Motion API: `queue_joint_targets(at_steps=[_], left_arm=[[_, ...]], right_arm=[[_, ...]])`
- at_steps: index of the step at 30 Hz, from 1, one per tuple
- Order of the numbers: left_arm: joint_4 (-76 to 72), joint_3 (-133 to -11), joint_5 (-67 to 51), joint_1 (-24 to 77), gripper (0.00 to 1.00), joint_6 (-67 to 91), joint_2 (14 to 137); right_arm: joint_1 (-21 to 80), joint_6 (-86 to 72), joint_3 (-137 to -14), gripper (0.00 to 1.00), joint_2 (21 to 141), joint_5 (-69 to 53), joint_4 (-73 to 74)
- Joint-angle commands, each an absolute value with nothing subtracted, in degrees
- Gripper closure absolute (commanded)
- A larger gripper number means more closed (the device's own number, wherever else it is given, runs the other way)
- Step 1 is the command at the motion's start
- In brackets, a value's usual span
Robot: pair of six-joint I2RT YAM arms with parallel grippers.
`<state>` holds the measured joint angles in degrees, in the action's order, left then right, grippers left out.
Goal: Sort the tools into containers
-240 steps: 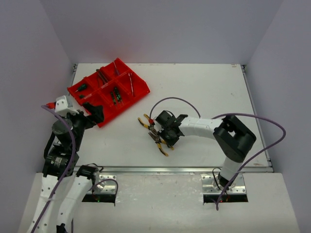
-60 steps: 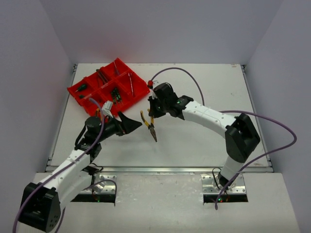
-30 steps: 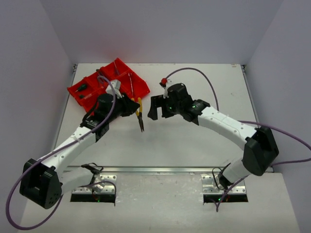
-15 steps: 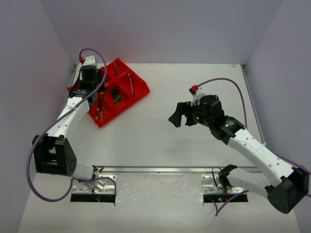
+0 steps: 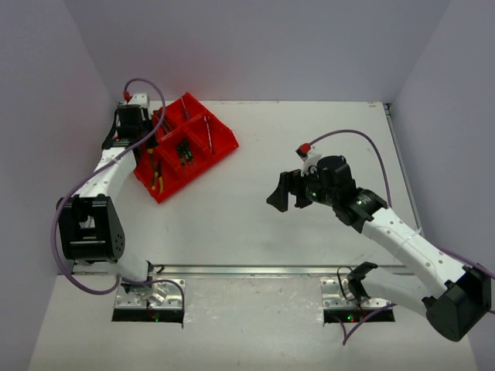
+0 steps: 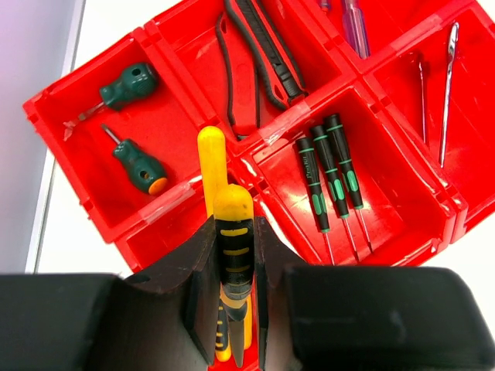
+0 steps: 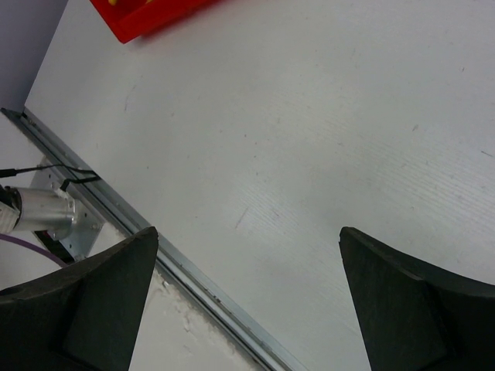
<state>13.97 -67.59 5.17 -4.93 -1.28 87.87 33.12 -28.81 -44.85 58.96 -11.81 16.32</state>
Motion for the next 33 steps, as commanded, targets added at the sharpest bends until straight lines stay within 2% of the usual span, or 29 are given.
queue_joint_targets(at_steps=[1, 7, 10, 11, 14, 22, 23, 24, 26, 33], left_arm=[[6.9, -67.2, 2.5, -5.7, 0.96, -2.9, 88.6], [6.7, -66.2, 2.8, -6.0, 0.91, 1.3, 91.4], [6.1, -64.8, 2.7, -7.0, 0.81, 3.2, 91.9], [6.3, -64.6, 2.7, -7.2, 0.76, 3.9, 92.0], [7.4, -64.8, 4.7, -7.8, 0.49, 5.2, 92.0], [10.2, -66.0, 6.9, -8.3, 0.32, 9.9, 80.7], [10.8, -66.0, 7.1, -8.3, 0.23, 10.5, 78.8], [12.0, -66.1, 7.0, -8.2, 0.1, 11.1, 76.0], [15.6, -66.2, 6.0, -8.1, 0.0, 12.5, 68.8], [23.3, -57.3, 2.3, -8.1, 0.0, 13.4, 46.7]], right_arm=[[33.2, -27.8, -44.3, 0.01, 57.4, -12.9, 13.8], [33.2, -27.8, -44.4, 0.01, 57.6, -13.1, 13.9], [33.3, -27.8, -44.4, 0.01, 57.9, -13.1, 13.8], [33.3, -27.8, -44.5, 0.01, 58.0, -13.1, 13.8], [33.3, -27.8, -44.7, 0.01, 58.2, -13.1, 13.8], [33.3, -27.5, -45.7, 0.01, 59.3, -12.6, 14.1], [33.3, -27.4, -45.9, 0.01, 59.5, -12.5, 14.2], [33.2, -26.9, -46.6, 0.01, 59.6, -12.0, 14.9], [33.2, -25.9, -48.1, 0.01, 59.7, -10.2, 17.4], [33.4, -23.7, -54.0, 0.01, 55.6, 11.8, 33.2]])
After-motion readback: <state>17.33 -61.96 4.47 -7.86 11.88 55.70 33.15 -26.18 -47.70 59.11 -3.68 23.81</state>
